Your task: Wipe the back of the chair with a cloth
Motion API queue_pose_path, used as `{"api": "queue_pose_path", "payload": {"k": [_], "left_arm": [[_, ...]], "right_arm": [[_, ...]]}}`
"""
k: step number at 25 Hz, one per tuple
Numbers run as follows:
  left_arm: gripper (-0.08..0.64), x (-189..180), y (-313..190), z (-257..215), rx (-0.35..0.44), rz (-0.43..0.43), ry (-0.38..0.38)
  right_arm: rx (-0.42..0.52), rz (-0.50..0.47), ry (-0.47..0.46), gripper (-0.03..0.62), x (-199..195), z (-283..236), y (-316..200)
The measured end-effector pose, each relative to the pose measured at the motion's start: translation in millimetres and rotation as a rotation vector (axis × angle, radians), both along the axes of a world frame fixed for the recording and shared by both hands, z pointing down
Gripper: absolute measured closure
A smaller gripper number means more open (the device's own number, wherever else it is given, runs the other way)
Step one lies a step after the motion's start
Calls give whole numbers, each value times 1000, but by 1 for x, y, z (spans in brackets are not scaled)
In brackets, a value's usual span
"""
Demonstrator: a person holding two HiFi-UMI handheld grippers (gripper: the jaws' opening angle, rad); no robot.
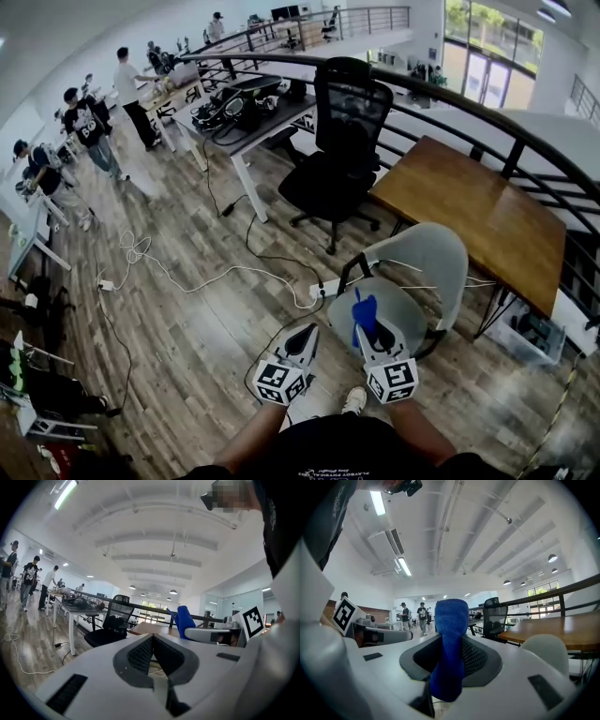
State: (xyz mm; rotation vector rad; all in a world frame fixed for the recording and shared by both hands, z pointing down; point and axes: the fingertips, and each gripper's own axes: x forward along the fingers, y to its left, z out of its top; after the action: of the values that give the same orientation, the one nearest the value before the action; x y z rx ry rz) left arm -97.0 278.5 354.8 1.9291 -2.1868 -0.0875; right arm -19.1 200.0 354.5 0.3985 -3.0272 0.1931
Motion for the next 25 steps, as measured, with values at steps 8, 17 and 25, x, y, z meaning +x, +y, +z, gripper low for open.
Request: {"api": "queue_pose_path", "payload": {"k": [8,17,25], "left_arm": [[561,-1,-33,-1,-19,-20,-5],[561,-14,-57,4,-34,-13,4],[561,-40,-100,16,-28,81,36]], "right_arm": [[-28,-19,-21,482,-1,3,-38],[-50,-9,-28,482,-16,8,-61],[-65,76,0,482,-35,23,-92]]}}
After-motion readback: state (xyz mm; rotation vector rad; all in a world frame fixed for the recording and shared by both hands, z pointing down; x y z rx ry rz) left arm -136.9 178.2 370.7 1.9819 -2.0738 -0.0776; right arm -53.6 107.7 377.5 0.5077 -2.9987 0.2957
